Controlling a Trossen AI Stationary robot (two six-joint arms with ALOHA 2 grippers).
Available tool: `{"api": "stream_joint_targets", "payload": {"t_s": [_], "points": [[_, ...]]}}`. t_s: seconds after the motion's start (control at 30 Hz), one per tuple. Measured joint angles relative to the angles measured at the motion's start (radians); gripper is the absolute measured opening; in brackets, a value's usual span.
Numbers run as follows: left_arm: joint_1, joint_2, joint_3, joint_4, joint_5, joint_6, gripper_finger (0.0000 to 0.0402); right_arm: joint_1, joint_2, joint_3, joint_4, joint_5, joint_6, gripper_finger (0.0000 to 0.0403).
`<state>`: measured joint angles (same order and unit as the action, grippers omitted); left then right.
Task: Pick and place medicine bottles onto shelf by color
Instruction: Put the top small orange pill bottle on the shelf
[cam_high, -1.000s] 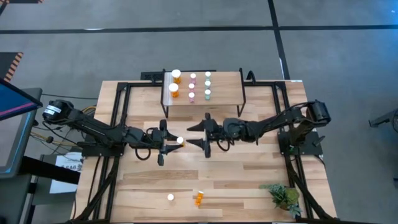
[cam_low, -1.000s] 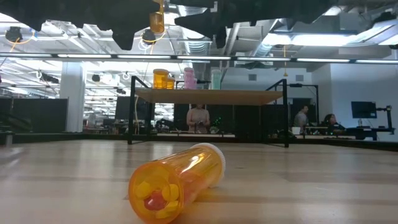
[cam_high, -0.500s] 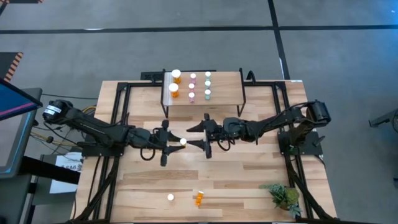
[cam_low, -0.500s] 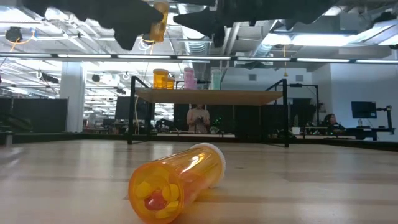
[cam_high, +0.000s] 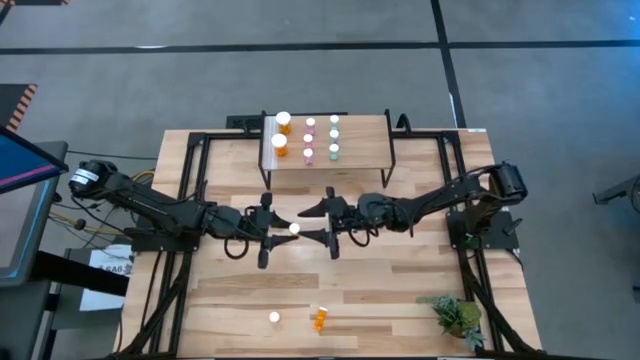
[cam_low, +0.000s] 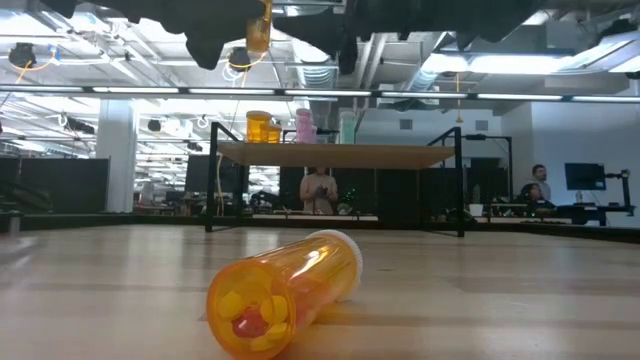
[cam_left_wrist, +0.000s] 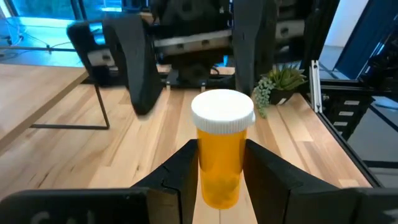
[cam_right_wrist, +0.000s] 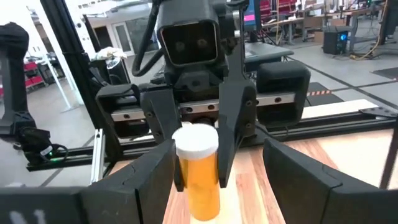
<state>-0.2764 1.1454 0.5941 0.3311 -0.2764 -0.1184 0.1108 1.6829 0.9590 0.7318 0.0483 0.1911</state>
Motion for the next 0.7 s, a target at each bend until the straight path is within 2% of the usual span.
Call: {"api": "stream_joint_targets", "payload": {"t_s": [0.1, 0.3, 0.7], "points": [[0.0, 0.0, 0.0, 0.002, 0.0, 0.0, 0.0105, 0.006, 0.035, 0.002, 0.061, 0.0, -0.004, 0.0265], [0.0, 0.0, 0.0, -0.003, 0.0, -0.001, 0.0105, 0.005, 0.085, 0.057, 0.032, 0.0, -0.016, 0.0265], [0.0, 0.0, 0.0, -0.007, 0.0, -0.002, 0.0105, 0.006, 0.09, 0.078, 0.028, -0.027, -0.023, 0.0265]]}}
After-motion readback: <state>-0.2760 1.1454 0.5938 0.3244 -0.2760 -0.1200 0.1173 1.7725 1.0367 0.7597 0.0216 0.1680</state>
